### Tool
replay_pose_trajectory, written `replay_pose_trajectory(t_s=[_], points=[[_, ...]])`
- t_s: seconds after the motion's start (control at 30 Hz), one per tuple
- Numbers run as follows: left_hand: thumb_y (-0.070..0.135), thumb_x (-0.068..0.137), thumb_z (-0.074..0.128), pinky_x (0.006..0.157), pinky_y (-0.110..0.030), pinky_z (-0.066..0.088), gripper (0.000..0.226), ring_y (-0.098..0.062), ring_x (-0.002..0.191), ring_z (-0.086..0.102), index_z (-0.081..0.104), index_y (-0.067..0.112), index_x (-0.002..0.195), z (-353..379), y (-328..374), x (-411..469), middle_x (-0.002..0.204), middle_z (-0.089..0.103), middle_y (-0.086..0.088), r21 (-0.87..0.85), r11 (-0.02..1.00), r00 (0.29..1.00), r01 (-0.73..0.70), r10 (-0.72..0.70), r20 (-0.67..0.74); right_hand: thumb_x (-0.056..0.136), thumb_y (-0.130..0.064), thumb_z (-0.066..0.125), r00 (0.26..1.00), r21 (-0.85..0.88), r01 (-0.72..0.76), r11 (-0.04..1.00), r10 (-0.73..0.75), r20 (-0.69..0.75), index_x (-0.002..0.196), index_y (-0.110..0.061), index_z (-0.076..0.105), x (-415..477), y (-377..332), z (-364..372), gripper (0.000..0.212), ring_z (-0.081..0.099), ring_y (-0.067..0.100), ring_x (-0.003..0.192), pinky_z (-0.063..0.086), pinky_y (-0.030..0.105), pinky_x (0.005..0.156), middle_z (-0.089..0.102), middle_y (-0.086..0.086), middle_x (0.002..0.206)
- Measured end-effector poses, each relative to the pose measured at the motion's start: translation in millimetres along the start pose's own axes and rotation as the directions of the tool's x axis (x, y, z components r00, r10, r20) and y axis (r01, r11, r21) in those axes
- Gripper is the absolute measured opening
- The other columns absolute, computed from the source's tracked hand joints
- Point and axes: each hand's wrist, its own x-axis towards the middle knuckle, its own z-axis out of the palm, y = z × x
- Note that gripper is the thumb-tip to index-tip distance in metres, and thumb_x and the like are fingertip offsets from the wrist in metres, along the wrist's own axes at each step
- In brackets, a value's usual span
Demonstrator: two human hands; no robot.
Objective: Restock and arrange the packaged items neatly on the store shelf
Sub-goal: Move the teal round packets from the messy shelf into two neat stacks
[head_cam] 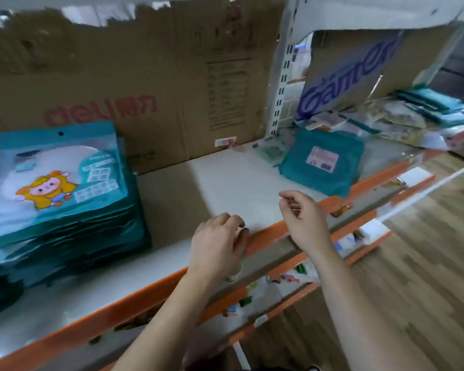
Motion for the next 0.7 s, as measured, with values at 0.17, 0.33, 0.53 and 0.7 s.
replay_pose_trajectory(t_s=[0.17, 0.33, 0.53, 0.7], points=[[0.033, 0.093, 0.055, 0.075, -0.038, 0.050, 0.020, -0.025, 0.087, 0.062, 0.067, 0.021, 0.103, 48.3, 78.8, 47.7, 0.097, 0.067, 0.001, -0.054, 0.995, 0.996, -0.080, 0.082, 0.045, 0.095, -0.021, 0.058, 0.996, 0.005, -0.045, 0.999, 0.046, -0.077, 0.113, -0.016, 0.066, 15.8, 54.4, -76.3, 0.020, 0.061, 0.004, 0.084, 0.042, 0.004, 0.071, 0.068, -0.002, 0.095], [0.039, 0.094, 0.054, 0.073, -0.028, 0.049, 0.023, -0.015, 0.088, 0.059, 0.064, 0.023, 0.109, 94.4, 154.6, 89.4, 0.101, 0.065, 0.004, -0.044, 0.996, 0.997, -0.074, 0.076, 0.033, 0.095, -0.017, 0.059, 0.999, -0.053, -0.026, 0.998, 0.024, -0.047, 0.114, -0.010, 0.066, 34.7, 109.7, -147.9, 0.021, 0.062, 0.013, 0.087, 0.045, 0.010, 0.075, 0.068, 0.003, 0.099], [0.041, 0.095, 0.048, 0.073, -0.029, 0.046, 0.033, -0.020, 0.091, 0.060, 0.063, 0.017, 0.111, 133.2, 208.2, 126.1, 0.104, 0.066, -0.002, -0.035, 0.999, 0.999, -0.006, 0.008, 0.050, 0.095, -0.015, 0.058, 1.000, -0.124, -0.010, 0.992, 0.011, 0.005, 0.115, -0.012, 0.066, 50.6, 163.6, -205.0, 0.022, 0.062, 0.015, 0.088, 0.050, 0.023, 0.080, 0.068, 0.005, 0.100], [0.042, 0.095, 0.048, 0.090, -0.034, 0.048, 0.039, -0.021, 0.108, 0.056, 0.059, 0.016, 0.122, 159.5, 217.5, 160.0, 0.120, 0.062, -0.003, -0.005, 0.998, 0.998, 0.058, -0.058, 0.038, 0.095, -0.018, 0.058, 1.000, -0.110, -0.013, 0.994, 0.016, 0.022, 0.113, -0.018, 0.067, 73.1, 194.5, -219.4, 0.020, 0.061, 0.006, 0.087, 0.043, 0.006, 0.075, 0.066, -0.003, 0.102]])
